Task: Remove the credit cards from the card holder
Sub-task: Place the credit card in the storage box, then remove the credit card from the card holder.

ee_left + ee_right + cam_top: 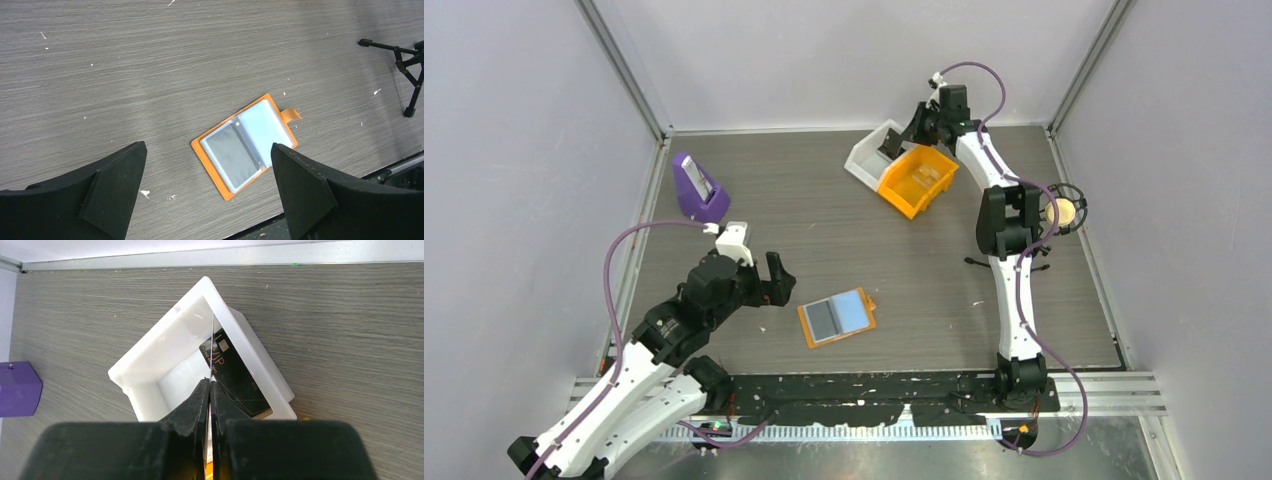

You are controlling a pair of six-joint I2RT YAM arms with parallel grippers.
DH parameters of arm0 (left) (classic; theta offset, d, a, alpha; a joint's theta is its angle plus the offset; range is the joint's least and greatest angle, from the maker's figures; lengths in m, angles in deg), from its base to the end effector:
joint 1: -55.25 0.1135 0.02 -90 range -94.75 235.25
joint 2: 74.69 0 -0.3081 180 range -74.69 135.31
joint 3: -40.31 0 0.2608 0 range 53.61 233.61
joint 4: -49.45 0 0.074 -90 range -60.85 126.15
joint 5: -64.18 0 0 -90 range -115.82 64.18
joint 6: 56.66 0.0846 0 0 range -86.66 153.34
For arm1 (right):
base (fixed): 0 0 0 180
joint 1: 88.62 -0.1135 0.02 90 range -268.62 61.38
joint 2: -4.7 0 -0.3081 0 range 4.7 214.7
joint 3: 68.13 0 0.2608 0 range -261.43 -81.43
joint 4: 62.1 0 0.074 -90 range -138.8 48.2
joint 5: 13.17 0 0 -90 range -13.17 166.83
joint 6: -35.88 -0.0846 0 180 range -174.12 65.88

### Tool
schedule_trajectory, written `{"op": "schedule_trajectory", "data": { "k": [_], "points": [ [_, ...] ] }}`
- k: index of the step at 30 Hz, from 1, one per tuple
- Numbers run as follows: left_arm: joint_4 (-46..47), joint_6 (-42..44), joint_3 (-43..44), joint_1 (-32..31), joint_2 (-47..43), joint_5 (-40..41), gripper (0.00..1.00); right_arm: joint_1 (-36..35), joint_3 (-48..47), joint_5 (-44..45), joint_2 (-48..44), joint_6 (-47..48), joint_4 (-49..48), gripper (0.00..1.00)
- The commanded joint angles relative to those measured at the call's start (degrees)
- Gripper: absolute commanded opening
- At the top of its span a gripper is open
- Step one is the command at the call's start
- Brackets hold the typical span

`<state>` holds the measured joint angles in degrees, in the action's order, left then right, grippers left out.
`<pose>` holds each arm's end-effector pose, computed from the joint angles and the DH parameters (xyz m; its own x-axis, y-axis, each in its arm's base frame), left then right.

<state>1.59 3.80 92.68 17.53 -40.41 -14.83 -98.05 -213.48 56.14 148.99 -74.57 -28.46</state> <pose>0.1282 -0.0788 0.2900 -0.5733 -0.1685 -0.8019 0.2150 0.9134 -0.3456 0.6462 0.1376 0.2157 -0.6539 0.2227 -0.7231 -0.2332 0.8498 0.4727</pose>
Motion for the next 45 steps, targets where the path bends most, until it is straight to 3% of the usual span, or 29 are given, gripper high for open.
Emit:
{"op": "schedule_trajectory", "data": {
  "k": [1,12,31,40,45],
  "points": [
    [1.44,-0.30,1.03,0.22,-0.13,0.48,1.00,-0.15,-0.59,1.66,-0.09,1.62,-3.82,0.09],
    [1.70,-1.86,1.53,0.19,-0.43,0.28,1.00,-0.15,0.42,5.16,-1.82,2.41,-3.91,0.17],
    [-2.54,-7.07,0.17,0.19,-0.97,2.16,1.00,-1.21,2.12,6.38,-11.35,4.09,0.19,0.17],
    [-9.70,-10.49,-0.49,0.19,-2.31,3.05,1.00,-5.99,12.25,9.59,-20.36,6.82,2.26,0.19],
    [-9.76,-11.82,-1.98,0.24,-2.64,1.21,1.00,-9.78,19.63,12.50,-25.71,6.84,5.89,0.29]
  ]
}}
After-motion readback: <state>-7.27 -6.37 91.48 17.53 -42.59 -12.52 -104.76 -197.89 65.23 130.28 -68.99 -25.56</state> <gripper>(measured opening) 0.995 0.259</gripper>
